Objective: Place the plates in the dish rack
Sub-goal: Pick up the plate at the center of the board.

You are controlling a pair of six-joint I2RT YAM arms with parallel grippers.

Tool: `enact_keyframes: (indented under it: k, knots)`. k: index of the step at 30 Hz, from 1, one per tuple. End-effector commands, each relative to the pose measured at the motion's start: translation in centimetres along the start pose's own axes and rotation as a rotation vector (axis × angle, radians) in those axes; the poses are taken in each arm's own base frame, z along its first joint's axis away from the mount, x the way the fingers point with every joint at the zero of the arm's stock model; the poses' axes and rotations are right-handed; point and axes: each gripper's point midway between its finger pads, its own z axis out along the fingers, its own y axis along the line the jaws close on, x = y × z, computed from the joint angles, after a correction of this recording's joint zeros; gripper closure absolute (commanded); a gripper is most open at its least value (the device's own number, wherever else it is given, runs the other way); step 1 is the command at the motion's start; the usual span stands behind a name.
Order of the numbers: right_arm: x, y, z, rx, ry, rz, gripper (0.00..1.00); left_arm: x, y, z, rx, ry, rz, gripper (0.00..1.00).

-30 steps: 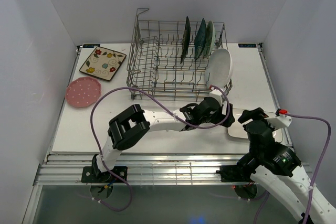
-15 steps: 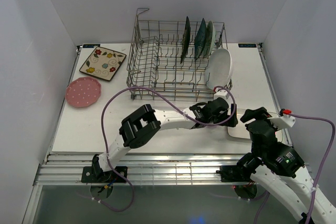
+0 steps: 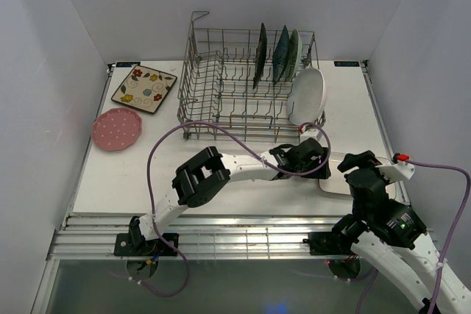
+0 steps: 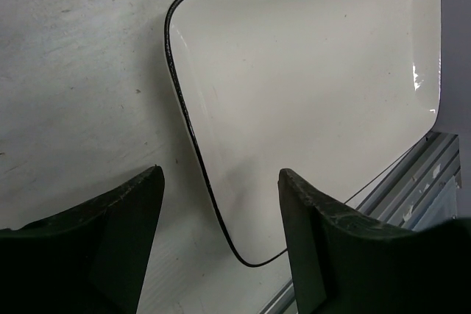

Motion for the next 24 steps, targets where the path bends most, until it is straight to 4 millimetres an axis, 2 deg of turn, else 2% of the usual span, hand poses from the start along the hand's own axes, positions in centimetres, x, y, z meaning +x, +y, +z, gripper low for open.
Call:
enact_keyframes:
  k: [1,12,14,17,23,24]
  knots:
    - [-1.6,0.2,-0.2,0.01,-0.044,0.053,0.28,-0.6,-1.8,-0.2,0.036,0.005,-0.02,0.27]
    - [-1.4,0.0,-0.1,0.015,-0.046,0.051,0.28,-0.3,-1.9,1.1,0.023,0.002,0.026,0.35]
    - [-1.4,-0.1,-0.2,0.013,-0.047,0.052,0.28,-0.4,-1.8,1.2,0.019,-0.002,0.037,0.47]
    - [-1.4,-0.1,-0.1,0.013,-0.047,0.052,0.28,-0.3,-1.6,1.2,0.014,-0.002,0.043,0.57]
    - [-1.4,-0.1,-0.2,0.011,-0.047,0.056,0.28,-0.7,-1.1,1.0,-0.009,-0.023,0.057,0.73]
    - [-1.4,-0.1,-0.2,0.011,-0.047,0.055,0.28,-1.0,-1.3,0.7,-0.001,-0.032,0.063,0.73]
